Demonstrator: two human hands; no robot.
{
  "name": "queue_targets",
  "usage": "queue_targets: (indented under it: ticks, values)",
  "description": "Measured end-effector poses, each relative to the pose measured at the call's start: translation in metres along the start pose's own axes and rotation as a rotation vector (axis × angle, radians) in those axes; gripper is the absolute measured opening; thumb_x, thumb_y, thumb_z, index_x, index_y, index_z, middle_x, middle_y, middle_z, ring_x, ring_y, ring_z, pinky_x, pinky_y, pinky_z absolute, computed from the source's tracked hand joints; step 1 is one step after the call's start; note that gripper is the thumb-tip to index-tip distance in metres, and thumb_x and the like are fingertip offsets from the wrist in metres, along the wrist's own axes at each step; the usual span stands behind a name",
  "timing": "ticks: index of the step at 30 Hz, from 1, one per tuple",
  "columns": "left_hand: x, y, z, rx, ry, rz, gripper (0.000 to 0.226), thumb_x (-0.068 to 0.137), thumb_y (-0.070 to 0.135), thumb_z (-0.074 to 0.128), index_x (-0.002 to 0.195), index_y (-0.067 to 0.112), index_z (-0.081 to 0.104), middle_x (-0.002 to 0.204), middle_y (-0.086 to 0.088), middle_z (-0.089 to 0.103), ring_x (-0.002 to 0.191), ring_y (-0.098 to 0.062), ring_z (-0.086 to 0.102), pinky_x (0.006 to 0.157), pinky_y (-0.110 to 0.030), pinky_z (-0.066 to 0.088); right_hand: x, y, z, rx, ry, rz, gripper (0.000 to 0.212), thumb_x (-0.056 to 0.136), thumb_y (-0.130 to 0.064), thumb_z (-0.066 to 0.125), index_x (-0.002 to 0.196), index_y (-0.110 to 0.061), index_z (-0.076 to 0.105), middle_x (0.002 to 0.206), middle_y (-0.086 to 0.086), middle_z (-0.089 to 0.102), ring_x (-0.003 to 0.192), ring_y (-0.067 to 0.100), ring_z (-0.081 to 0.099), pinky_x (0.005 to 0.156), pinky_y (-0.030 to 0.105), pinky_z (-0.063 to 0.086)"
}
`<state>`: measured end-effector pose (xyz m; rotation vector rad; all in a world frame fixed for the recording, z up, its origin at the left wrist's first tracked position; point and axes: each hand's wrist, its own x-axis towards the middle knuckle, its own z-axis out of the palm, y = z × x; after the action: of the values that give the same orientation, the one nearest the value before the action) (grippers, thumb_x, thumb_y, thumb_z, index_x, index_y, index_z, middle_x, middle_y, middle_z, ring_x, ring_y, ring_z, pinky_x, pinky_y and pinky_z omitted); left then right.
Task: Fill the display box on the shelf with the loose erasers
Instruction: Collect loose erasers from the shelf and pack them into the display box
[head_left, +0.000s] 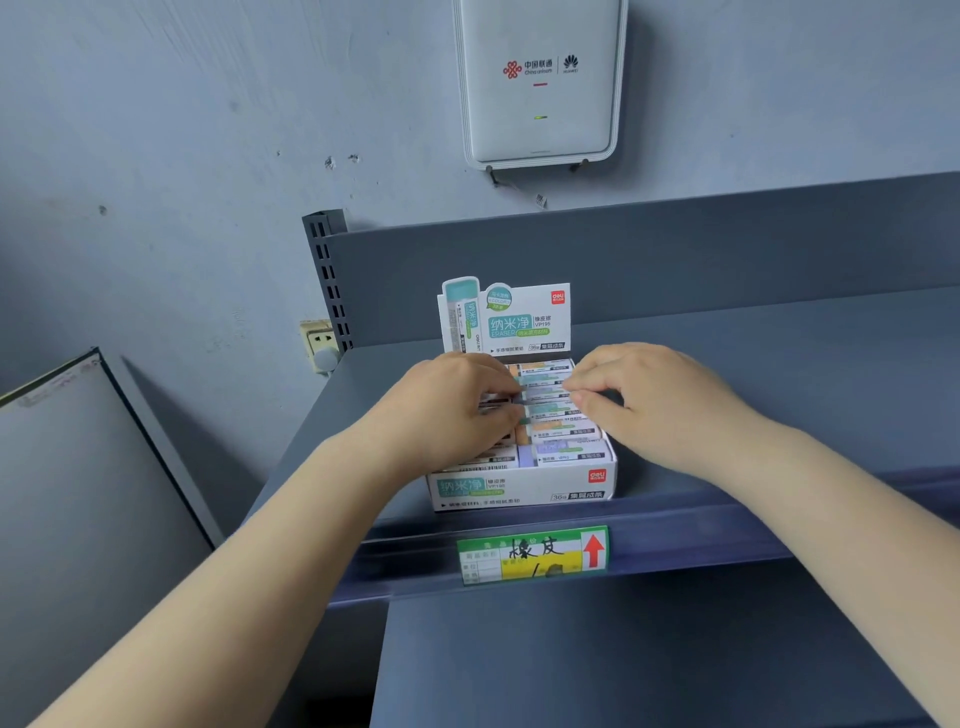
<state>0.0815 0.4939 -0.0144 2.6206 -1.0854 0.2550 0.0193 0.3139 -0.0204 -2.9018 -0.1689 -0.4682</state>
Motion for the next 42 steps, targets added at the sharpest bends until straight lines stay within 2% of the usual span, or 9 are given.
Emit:
queue_targets:
  ticks: [7,10,14,17,25,30,33,39,42]
  values:
    - [0.008,-0.002,-0.003,-0.058,0.001,-0.086,0.033,0.088,0.03,0.057,0.119,0.021,0.063,0.125,0.005,0.06,0.114,-0.015,0.054,0.095,-0.027,0.043,0.012,0.001,-0.002,0.026,-0.019,0.01,0.033,0.096,-0.028,0.038,0.108,-0.018,0.067,0.119,-0.009,0.06,0.11,0.017,0.054,0.09,0.039,0.046]
    - [0.014,-0.003,-0.001,-0.016,-0.001,-0.093,0.032,0.09,0.029,0.053,0.119,0.021,0.063,0.127,0.004,0.06,0.116,-0.018,0.053,0.097,-0.033,0.044,0.022,0.002,0.0,-0.011,-0.054,0.006,0.034,0.097,-0.027,0.036,0.118,-0.021,0.062,0.126,-0.007,0.057,0.116,0.018,0.05,0.094,0.04,0.045]
    - [0.021,-0.004,0.002,0.021,-0.023,-0.093,0.033,0.09,0.028,0.051,0.121,0.021,0.061,0.129,0.005,0.059,0.119,-0.019,0.051,0.101,-0.037,0.042,0.031,0.005,0.005,-0.053,-0.077,0.015,0.035,0.097,-0.028,0.034,0.106,-0.017,0.066,0.119,-0.004,0.059,0.109,0.021,0.053,0.088,0.043,0.048]
    - [0.02,-0.004,0.004,0.015,0.01,-0.091,0.033,0.091,0.029,0.051,0.121,0.021,0.061,0.129,0.005,0.06,0.118,-0.018,0.052,0.1,-0.035,0.042,0.029,0.006,0.005,-0.031,-0.071,0.007,0.035,0.097,-0.028,0.035,0.112,-0.019,0.065,0.123,-0.005,0.058,0.113,0.02,0.052,0.091,0.042,0.047]
    - [-0.042,-0.004,-0.001,0.018,0.241,-0.035,0.04,0.083,0.042,0.046,0.105,0.019,0.069,0.109,0.008,0.067,0.1,-0.016,0.059,0.087,-0.031,0.046,-0.023,-0.002,0.0,0.204,0.097,-0.067,0.028,0.092,-0.03,0.049,0.111,-0.024,0.068,0.113,-0.016,0.064,0.104,0.008,0.054,0.091,0.031,0.045]
    - [-0.058,-0.004,0.008,-0.118,0.297,-0.12,0.029,0.087,0.039,0.054,0.101,0.021,0.071,0.103,0.016,0.066,0.097,-0.008,0.056,0.078,-0.002,0.032,-0.03,-0.003,0.005,0.253,0.106,-0.039,0.028,0.09,-0.032,0.05,0.11,-0.028,0.069,0.116,-0.019,0.064,0.103,0.004,0.051,0.085,0.028,0.045]
    - [-0.056,-0.002,0.012,-0.126,0.348,-0.159,0.027,0.085,0.038,0.056,0.101,0.023,0.072,0.105,0.016,0.066,0.097,-0.006,0.055,0.074,0.0,0.031,-0.028,-0.002,0.006,0.244,0.097,-0.033,0.028,0.09,-0.033,0.049,0.11,-0.029,0.069,0.119,-0.018,0.063,0.102,0.002,0.049,0.081,0.027,0.046]
    - [-0.058,0.0,0.012,-0.153,0.362,-0.159,0.023,0.086,0.028,0.059,0.104,0.022,0.071,0.11,0.013,0.067,0.097,-0.004,0.053,0.074,-0.005,0.035,-0.028,-0.001,0.007,0.282,0.129,-0.042,0.026,0.089,-0.032,0.053,0.108,-0.028,0.07,0.117,-0.016,0.065,0.108,0.004,0.054,0.095,0.034,0.046]
    - [-0.067,0.001,0.013,-0.215,0.425,-0.152,0.019,0.085,0.031,0.062,0.097,0.022,0.074,0.1,0.012,0.071,0.091,-0.002,0.06,0.066,-0.009,0.042,-0.036,-0.003,0.014,0.381,0.261,-0.081,0.018,0.083,-0.03,0.065,0.096,-0.024,0.075,0.103,-0.012,0.072,0.093,0.007,0.062,0.083,0.035,0.053]
